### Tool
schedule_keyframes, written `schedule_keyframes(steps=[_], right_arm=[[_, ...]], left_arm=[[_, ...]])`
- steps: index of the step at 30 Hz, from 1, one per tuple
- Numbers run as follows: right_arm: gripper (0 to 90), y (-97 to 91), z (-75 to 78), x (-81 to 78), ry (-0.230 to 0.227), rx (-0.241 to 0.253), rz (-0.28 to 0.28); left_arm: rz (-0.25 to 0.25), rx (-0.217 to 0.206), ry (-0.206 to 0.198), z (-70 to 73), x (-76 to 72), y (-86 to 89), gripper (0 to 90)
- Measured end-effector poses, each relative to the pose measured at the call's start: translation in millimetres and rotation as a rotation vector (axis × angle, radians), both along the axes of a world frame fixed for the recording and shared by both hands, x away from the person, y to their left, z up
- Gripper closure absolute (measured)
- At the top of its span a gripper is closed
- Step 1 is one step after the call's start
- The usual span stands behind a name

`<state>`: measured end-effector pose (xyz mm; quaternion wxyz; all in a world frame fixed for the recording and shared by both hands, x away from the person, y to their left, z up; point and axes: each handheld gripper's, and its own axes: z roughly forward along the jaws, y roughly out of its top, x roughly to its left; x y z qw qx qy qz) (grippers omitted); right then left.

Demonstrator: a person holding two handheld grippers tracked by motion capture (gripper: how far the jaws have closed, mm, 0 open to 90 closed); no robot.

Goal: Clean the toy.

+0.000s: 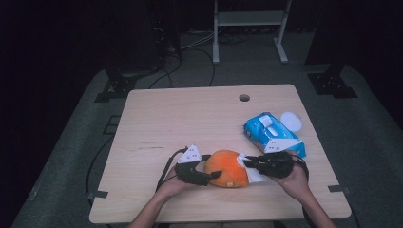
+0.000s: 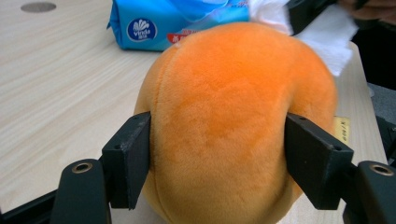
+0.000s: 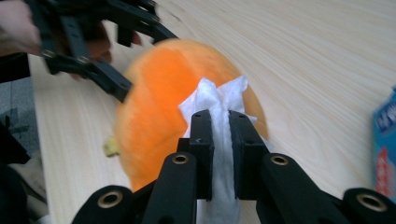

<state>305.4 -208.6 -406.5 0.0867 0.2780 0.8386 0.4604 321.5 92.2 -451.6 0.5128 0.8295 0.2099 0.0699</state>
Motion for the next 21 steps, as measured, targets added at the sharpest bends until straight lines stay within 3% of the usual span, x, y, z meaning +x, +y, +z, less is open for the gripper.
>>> schedule_keyframes(steps=[3,7,11,13,18,21], right_arm=[[80.0,11.3,5.7,-6.8,-0.017,0.004,0.054],[80.1,9.4,4.3,-5.1,-0.006,0.002,0.065],[80.1,-4.1,-5.4,1.9,0.042,-0.013,0.019],[80.1,-3.9,-5.1,1.3,0.042,-0.014,0.019],[80.2,5.1,2.8,-5.1,0.035,0.016,0.083],[80.2,10.4,3.4,-5.8,0.020,-0.001,0.089]], left_arm=[[0.004,-0.006,0.019,-1.5,2.7,2.9,28.7],[0.007,-0.004,0.023,-1.9,3.6,4.5,28.8],[0.022,-0.010,0.035,-2.3,4.8,5.3,28.9],[0.028,-0.013,0.044,-2.5,5.9,5.5,28.9],[0.055,-0.014,0.059,-2.1,6.2,4.3,29.0],[0.062,-0.015,0.056,-2.0,5.2,2.8,29.5]])
